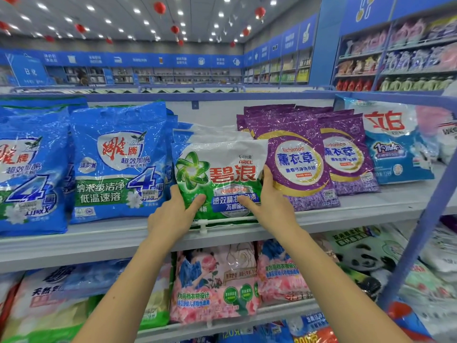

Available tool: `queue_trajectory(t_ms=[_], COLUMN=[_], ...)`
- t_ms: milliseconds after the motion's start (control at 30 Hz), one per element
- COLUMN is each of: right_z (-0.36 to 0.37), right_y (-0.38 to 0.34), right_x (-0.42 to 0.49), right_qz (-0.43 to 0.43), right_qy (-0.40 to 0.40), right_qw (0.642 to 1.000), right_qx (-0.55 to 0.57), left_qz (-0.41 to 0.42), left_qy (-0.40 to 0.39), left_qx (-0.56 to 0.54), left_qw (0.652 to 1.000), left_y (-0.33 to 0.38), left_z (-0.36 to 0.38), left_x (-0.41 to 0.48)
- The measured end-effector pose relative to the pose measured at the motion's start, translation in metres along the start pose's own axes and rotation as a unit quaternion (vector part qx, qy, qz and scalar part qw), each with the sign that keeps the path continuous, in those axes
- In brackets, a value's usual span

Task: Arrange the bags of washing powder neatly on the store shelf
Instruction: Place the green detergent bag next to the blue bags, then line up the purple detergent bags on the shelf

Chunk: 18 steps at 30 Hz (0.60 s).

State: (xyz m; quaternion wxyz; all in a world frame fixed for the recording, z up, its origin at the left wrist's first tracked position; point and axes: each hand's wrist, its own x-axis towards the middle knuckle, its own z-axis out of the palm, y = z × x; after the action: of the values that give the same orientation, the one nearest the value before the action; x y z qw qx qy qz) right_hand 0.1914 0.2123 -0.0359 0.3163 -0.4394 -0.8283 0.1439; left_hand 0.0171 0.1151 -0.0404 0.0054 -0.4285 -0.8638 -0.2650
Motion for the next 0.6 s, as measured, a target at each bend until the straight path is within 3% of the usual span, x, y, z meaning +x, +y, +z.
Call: queue_trajectory(t_ms=[100, 200, 267, 467, 600], right_z=[-0.009, -0.027, -0.041, -0.093, -0.136], right_y=[0.008, 0.03, 0.05, 0.129, 0.198], right_x=[-0.012, -0.031, -0.044, -0.096, -0.143], right_qz=[-0.023, -0.046, -0.042, -0.024, 0.049], right_qy=[0.042, 0.102, 0.125, 0.195, 0.226], right_qw=[0.998, 0.993, 0.991, 0.98, 0.973], right_qx=[0.028, 0.043, 0.035, 0.01, 0.014], left_qz=[0.017, 0.11, 0.157, 0.252, 0.29], left_qy=[0.09, 0.274, 0.316, 0.245, 0.153], left_qx=[-0.042, -0.052, -0.096, -0.191, -0.219], left_qw=[0.995, 0.954, 0.931, 0.917, 0.919], left_y=[-0.002, 0.006, 0.02, 0.078, 0.121], left_z=[-0.003, -0.003, 0.001, 0.033, 0.069], left_x=[-0.005, -0.017, -0.028, -0.064, -0.099])
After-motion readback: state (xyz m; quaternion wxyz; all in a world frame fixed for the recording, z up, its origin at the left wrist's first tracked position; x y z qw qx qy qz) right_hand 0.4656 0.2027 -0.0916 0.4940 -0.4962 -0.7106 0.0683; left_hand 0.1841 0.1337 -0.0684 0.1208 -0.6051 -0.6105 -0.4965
